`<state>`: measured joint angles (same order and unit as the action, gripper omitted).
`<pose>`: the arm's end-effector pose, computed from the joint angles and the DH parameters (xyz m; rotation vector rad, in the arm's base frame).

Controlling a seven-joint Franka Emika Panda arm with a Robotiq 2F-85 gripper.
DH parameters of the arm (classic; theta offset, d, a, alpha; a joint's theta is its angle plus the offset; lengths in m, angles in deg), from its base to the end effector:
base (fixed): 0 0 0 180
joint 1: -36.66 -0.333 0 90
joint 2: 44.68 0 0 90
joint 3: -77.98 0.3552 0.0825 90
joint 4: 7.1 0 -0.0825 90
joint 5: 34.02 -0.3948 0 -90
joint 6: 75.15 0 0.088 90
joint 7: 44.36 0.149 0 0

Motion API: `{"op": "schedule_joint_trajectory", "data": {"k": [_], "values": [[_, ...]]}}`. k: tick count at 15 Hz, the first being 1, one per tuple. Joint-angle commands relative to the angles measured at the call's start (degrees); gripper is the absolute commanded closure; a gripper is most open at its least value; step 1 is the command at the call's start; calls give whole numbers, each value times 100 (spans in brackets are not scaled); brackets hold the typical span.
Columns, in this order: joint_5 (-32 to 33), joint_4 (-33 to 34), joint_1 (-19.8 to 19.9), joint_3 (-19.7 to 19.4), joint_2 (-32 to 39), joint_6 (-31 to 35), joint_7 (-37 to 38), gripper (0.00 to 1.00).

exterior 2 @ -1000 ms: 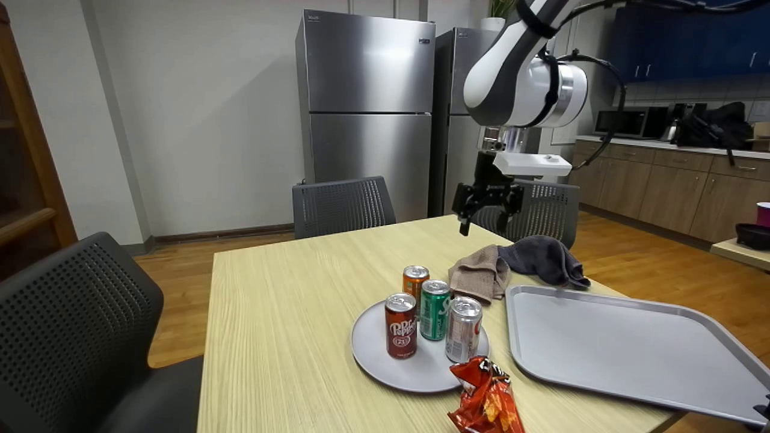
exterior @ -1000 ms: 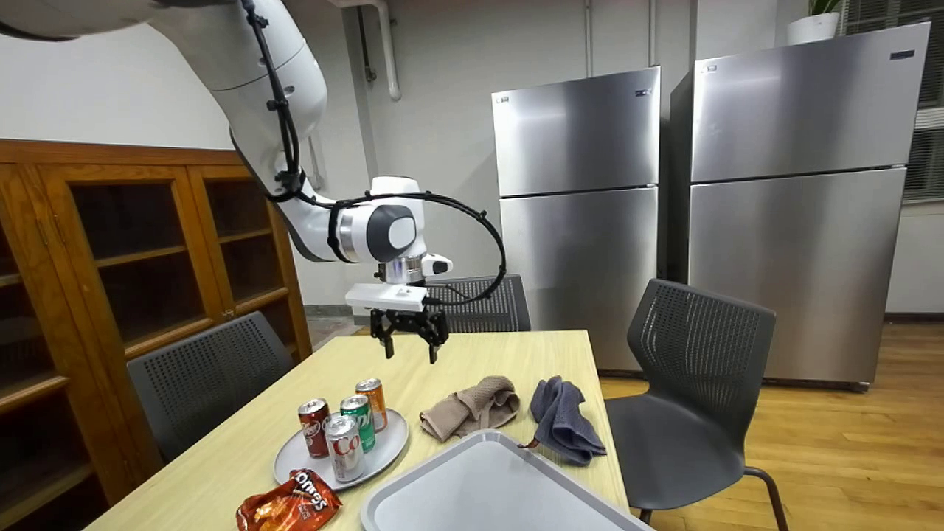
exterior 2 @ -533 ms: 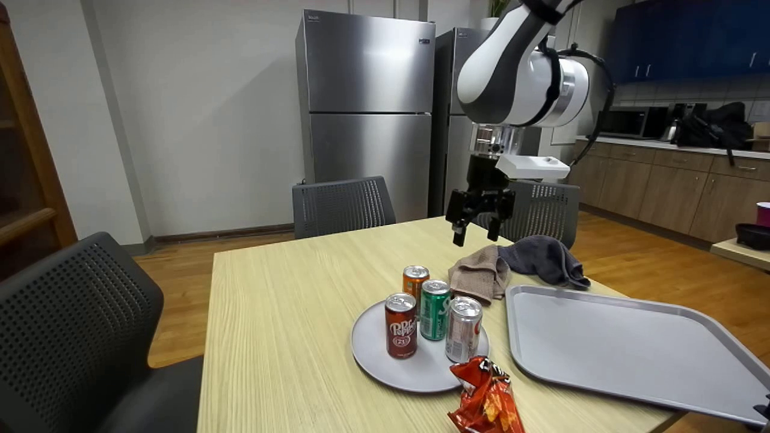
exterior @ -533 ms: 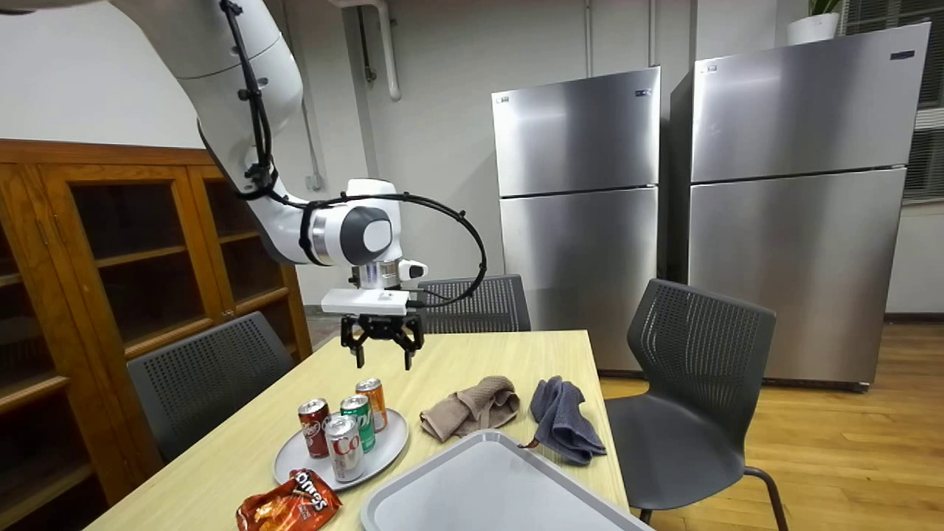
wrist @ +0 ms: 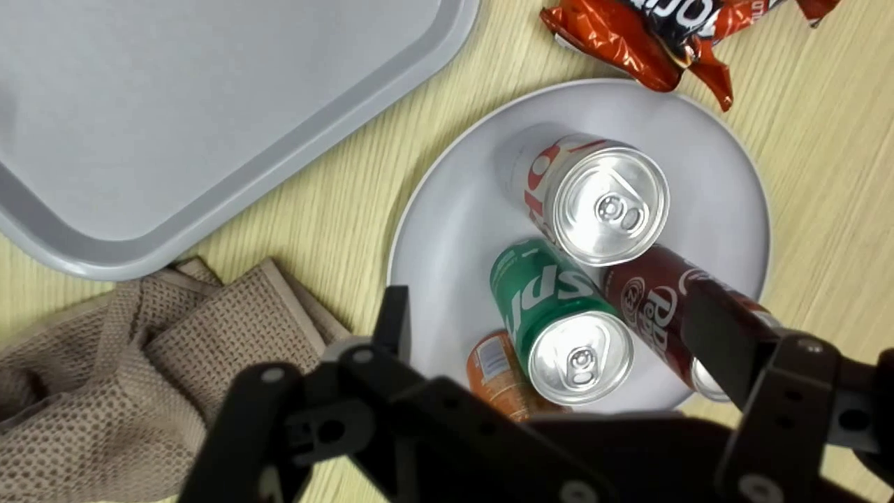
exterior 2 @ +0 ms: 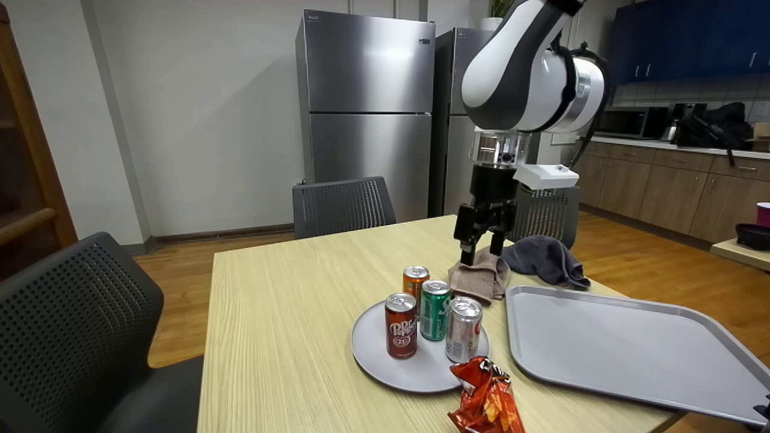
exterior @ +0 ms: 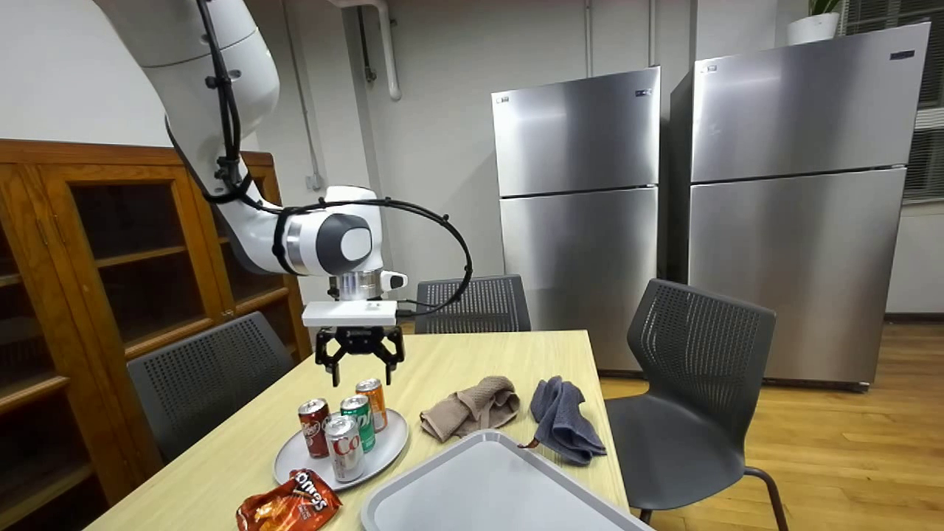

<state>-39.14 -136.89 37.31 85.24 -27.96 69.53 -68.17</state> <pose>0.5474 0.0661 0.2154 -2.9731 -0.6843 0.0267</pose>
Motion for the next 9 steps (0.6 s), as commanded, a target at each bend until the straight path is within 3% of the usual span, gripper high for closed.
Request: {"op": "schedule_joint_trajectory", "data": {"k": [1,9], "values": [[43,-442,48,91,-354,174,-330,0],[675,-686,-233,10,-166,619,-21,0]]}}
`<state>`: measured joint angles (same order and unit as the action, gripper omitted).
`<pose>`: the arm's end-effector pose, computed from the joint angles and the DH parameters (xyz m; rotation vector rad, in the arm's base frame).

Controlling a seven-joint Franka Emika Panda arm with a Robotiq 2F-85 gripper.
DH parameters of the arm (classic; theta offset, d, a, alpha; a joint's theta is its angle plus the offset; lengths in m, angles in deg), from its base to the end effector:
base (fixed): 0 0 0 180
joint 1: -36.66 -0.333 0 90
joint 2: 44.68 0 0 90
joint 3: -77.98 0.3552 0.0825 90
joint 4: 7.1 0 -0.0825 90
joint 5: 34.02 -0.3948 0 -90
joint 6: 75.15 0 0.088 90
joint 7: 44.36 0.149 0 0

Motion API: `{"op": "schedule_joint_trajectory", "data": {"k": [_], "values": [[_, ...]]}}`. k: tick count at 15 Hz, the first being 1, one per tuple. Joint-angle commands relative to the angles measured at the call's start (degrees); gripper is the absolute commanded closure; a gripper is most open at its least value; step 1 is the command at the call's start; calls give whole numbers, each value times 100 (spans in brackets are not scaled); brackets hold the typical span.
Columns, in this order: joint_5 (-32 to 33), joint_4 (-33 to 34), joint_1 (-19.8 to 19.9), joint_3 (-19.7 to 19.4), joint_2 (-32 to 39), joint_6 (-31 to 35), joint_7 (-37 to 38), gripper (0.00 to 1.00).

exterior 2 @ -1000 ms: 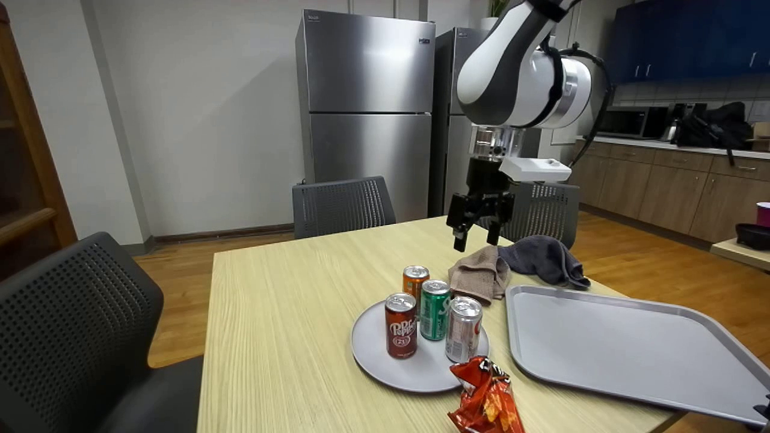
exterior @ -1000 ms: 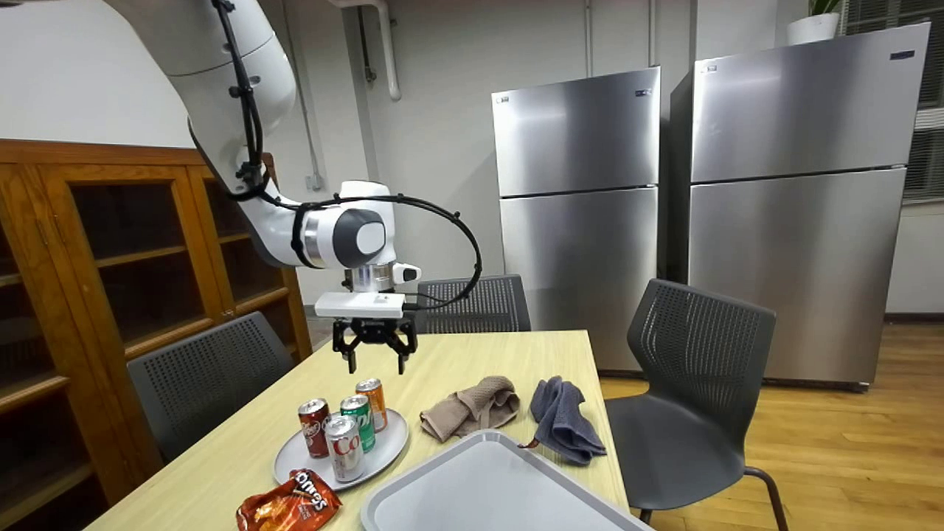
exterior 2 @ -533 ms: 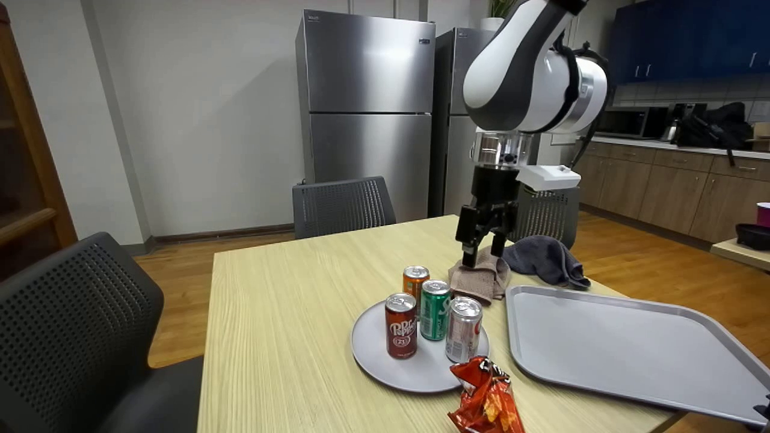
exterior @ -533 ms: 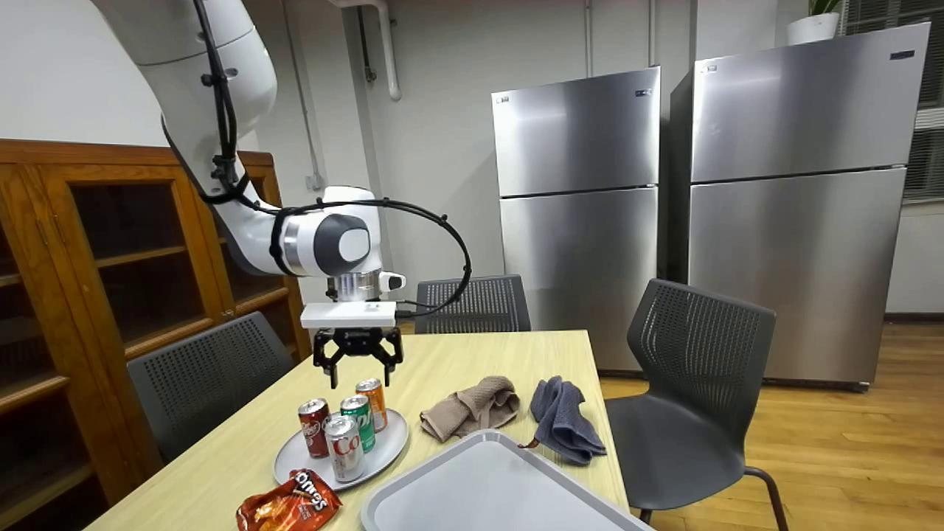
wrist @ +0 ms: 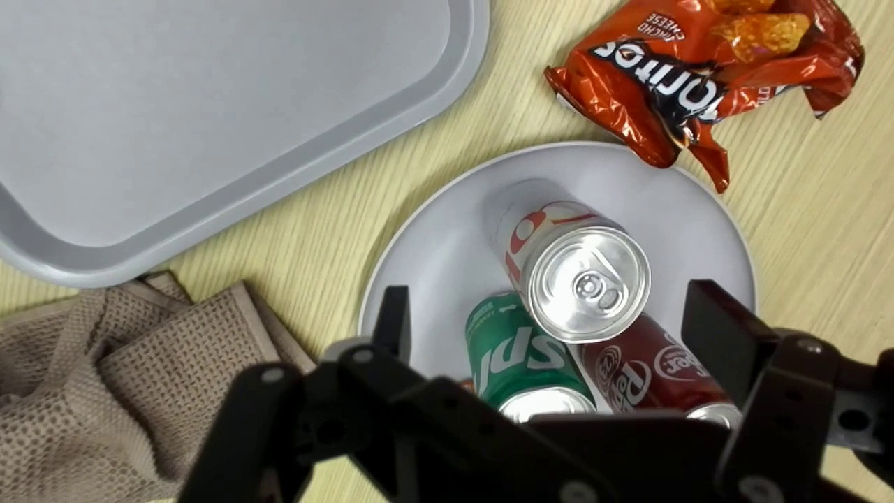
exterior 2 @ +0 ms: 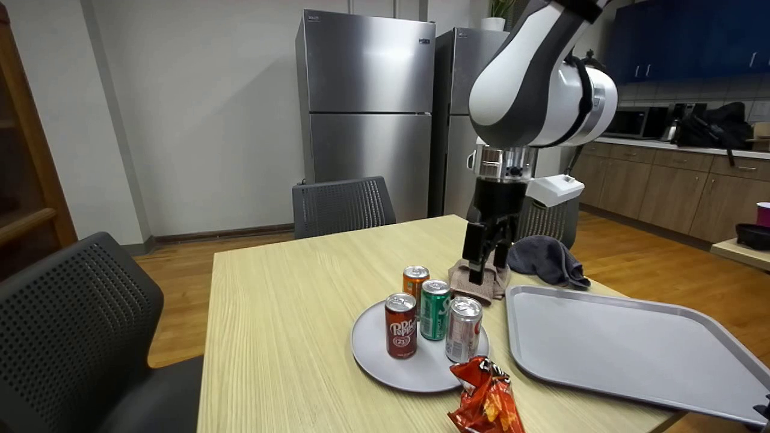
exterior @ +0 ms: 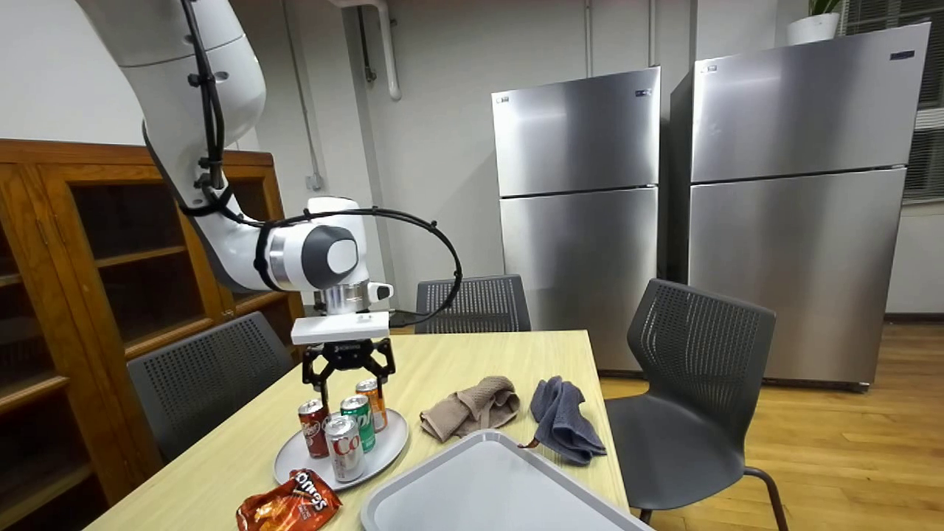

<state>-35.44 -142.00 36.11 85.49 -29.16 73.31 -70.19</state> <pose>0.5188 0.0757 0.1999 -2.9664 -0.8626 0.0379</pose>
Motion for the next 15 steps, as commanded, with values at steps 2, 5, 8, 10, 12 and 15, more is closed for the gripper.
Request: {"op": "schedule_joint_trajectory", "data": {"k": [2,5,8,10,12,15], "values": [[489,-204,-181,-43,12,374,302,0],[682,-178,-240,-51,116,437,430,0],[732,-163,-247,-20,171,435,448,0],[813,-202,-287,-42,197,495,498,0],[852,-196,-314,-35,270,598,560,0],[727,-145,-311,37,409,815,611,0]]}}
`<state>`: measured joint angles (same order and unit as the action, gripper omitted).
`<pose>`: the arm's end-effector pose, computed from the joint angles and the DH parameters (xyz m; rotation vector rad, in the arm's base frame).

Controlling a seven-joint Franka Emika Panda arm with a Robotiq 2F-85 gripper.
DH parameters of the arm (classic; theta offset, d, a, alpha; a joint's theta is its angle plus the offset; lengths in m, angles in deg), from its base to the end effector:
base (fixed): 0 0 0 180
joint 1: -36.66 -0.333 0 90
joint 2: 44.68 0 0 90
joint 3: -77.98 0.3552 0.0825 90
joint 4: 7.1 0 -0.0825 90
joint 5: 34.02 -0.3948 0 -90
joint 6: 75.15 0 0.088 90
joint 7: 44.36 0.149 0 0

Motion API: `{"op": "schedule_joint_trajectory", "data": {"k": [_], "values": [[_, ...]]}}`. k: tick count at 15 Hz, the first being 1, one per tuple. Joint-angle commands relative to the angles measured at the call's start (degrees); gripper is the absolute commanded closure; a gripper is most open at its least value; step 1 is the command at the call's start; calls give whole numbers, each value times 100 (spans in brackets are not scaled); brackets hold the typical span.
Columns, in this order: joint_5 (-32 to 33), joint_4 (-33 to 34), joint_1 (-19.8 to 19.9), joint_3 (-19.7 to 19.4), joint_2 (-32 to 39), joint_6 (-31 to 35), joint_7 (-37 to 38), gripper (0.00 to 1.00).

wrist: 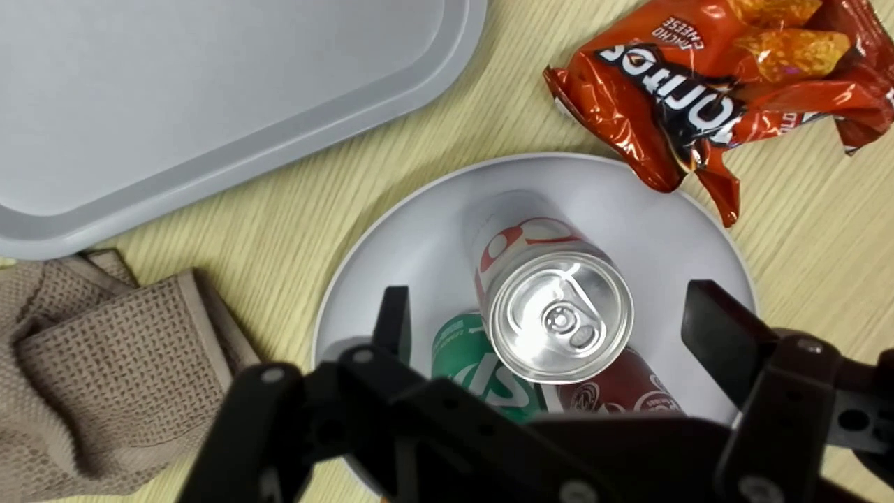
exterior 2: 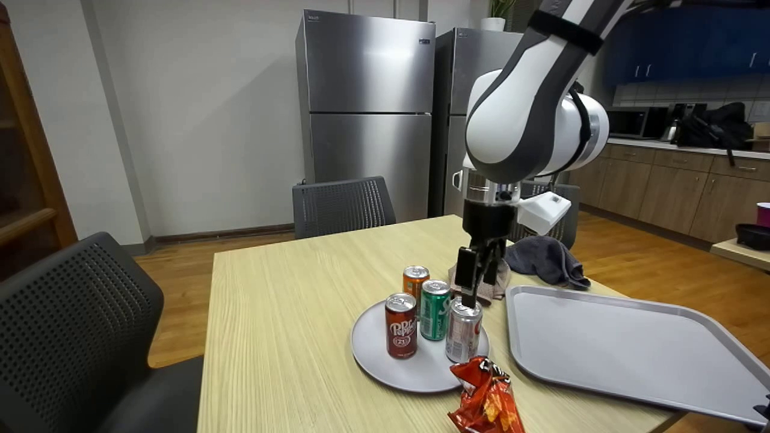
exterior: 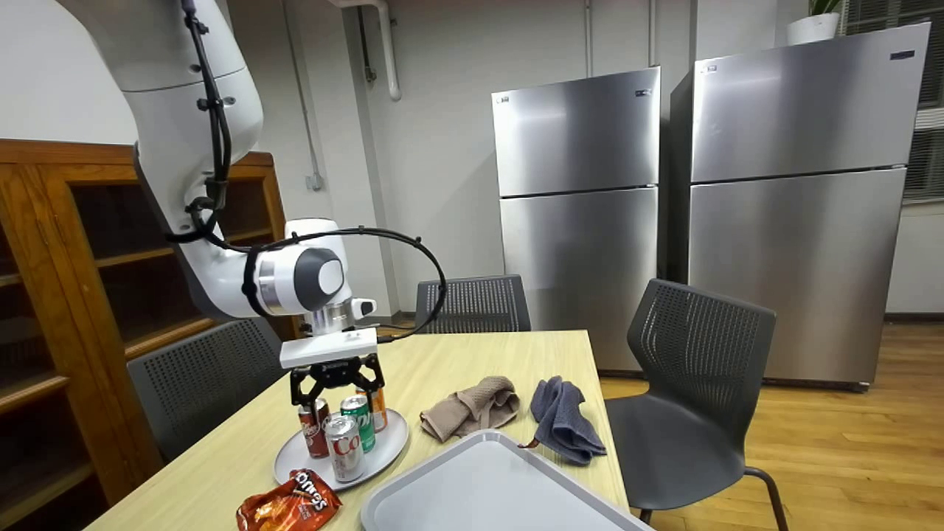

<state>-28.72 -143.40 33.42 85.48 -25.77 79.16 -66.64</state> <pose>0.5097 0.1014 0.1696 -2.9718 -1.0066 0.0172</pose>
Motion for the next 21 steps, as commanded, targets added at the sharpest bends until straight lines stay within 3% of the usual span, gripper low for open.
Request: {"op": "schedule_joint_trajectory", "data": {"k": [1,8,15,21], "values": [[31,9,-49,56,119,304,289,0],[104,154,-232,-9,463,666,741,0],[346,327,-584,-326,768,1081,1273,0],[384,491,-672,-433,991,1040,1374,0]]}}
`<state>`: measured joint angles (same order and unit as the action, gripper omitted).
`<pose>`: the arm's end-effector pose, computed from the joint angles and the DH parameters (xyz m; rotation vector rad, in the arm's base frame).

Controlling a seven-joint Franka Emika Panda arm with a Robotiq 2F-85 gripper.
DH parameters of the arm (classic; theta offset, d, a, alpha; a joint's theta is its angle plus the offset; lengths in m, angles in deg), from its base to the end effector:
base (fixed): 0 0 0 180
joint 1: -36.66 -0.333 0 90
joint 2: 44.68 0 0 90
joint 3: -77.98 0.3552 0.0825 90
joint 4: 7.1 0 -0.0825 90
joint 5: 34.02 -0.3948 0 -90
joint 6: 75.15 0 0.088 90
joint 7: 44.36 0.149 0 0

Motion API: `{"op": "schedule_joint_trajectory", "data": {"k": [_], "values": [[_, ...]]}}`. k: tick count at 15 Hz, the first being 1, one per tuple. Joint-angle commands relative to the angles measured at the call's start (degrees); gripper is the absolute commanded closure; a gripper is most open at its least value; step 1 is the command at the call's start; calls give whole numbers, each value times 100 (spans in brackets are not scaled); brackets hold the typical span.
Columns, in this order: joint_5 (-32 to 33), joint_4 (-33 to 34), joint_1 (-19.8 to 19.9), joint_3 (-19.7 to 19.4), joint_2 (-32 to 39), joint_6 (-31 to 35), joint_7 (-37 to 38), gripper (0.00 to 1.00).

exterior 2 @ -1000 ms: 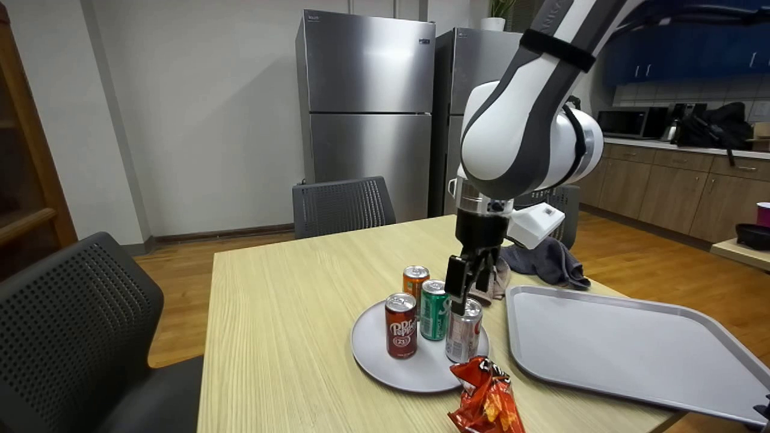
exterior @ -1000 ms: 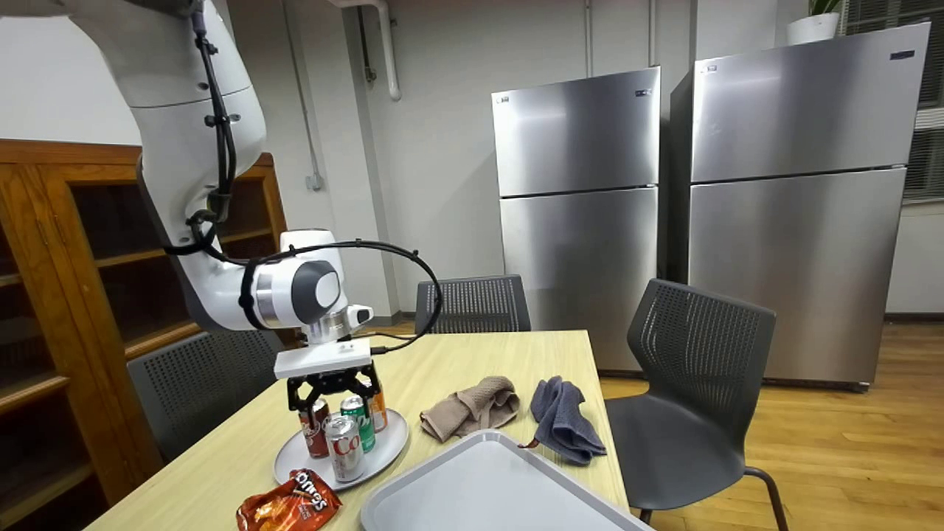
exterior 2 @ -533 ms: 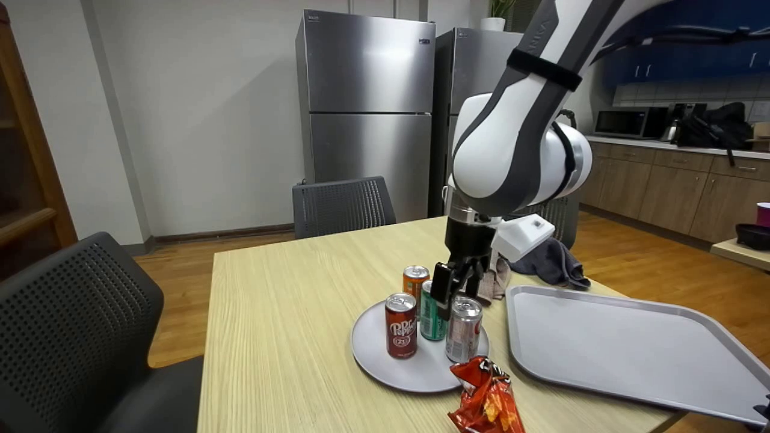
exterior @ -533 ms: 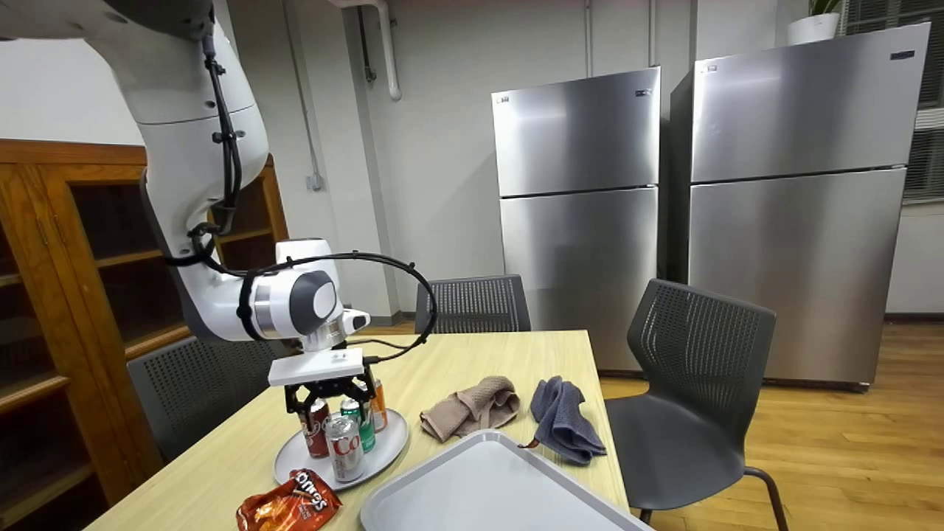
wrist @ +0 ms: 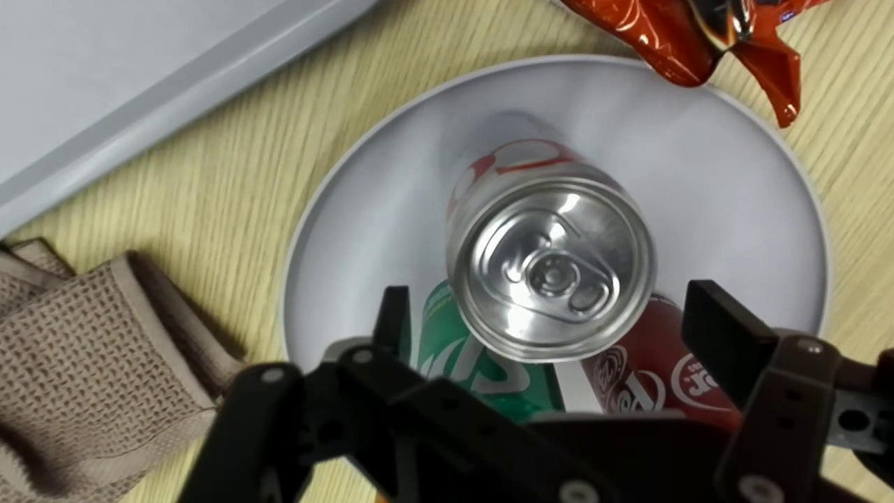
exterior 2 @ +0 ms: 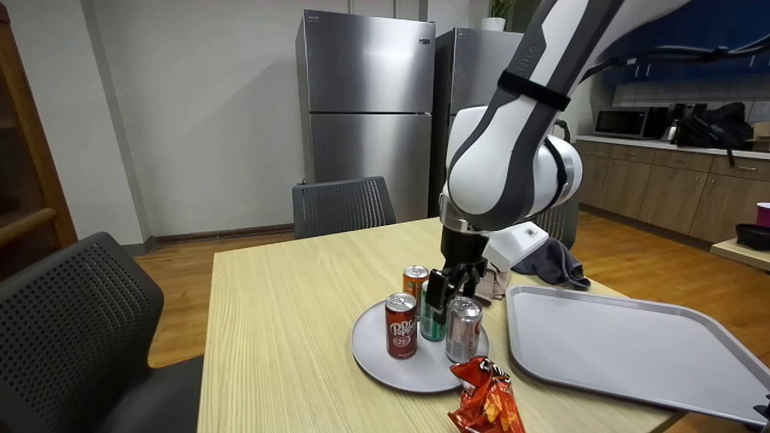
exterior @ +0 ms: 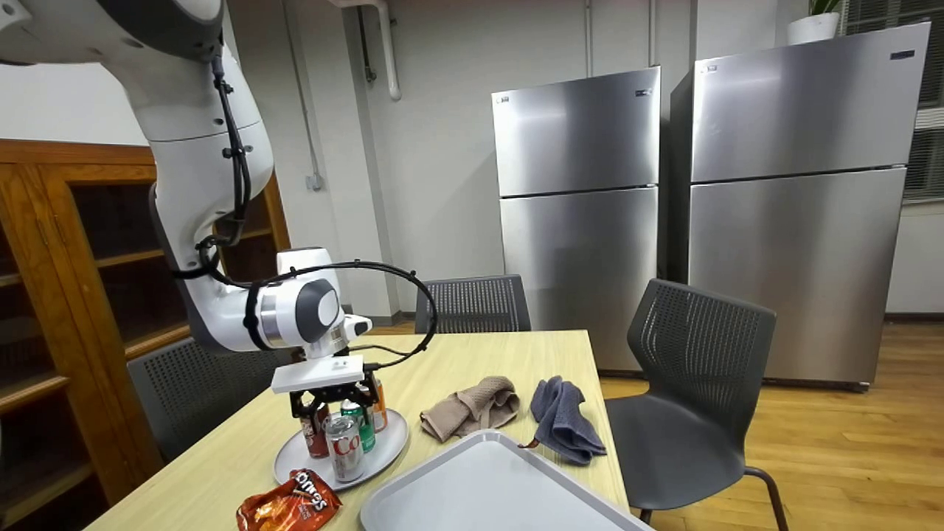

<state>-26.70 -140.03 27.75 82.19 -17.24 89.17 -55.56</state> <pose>0.5292 0.1318 0.1243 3.0232 0.8315 0.1129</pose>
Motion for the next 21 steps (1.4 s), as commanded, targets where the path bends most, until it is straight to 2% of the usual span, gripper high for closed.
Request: {"op": "schedule_joint_trajectory", "data": {"k": [1,4,5,21], "values": [[170,179,-103,-105,165,25,265,0],[185,225,-110,-144,209,-18,256,0],[100,125,58,9,160,-17,81,0],[129,97,53,-5,157,25,62,0]]}}
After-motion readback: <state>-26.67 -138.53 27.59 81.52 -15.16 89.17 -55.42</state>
